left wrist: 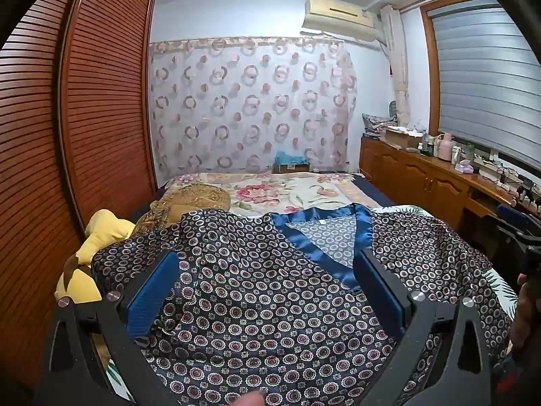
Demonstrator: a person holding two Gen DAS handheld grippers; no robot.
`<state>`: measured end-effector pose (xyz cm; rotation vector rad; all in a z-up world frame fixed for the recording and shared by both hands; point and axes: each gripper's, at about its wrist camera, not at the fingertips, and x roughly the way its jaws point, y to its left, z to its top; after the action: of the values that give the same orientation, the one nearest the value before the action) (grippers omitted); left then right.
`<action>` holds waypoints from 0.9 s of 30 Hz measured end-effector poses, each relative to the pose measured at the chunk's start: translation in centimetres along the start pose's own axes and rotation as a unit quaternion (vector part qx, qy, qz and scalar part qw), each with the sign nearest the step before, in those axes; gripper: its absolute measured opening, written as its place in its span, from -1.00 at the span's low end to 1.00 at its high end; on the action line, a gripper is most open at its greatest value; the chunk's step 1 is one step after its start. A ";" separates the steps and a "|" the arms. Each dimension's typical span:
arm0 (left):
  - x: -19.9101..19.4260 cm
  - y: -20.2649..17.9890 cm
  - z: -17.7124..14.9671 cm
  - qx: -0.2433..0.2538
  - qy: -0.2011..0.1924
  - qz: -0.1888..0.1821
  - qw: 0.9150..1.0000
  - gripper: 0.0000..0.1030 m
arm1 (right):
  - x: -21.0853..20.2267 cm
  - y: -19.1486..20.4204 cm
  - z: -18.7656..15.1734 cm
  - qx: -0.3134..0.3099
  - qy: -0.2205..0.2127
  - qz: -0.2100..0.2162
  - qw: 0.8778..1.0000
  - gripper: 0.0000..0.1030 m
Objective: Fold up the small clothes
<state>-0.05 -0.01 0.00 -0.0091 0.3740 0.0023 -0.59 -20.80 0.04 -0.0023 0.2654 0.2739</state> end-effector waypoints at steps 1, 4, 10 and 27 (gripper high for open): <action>0.0 0.0 0.0 -0.002 0.003 -0.001 1.000 1.00 | 0.0 0.0 0.0 -0.001 -0.001 0.000 1.000 1.00; 0.0 0.0 0.0 -0.002 0.002 0.000 1.000 1.00 | 0.1 0.1 0.0 -0.002 0.000 0.002 1.000 1.00; 0.0 0.0 0.0 -0.002 0.004 -0.001 1.000 1.00 | 0.0 0.0 0.0 0.001 -0.001 0.002 1.000 1.00; -0.2 0.1 0.0 -0.003 0.006 0.000 1.000 1.00 | 0.1 -0.1 0.0 0.006 0.001 0.002 1.000 1.00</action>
<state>-0.27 0.13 0.10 -0.0143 0.3865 0.0035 -0.51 -20.85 0.04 0.0100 0.2682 0.2767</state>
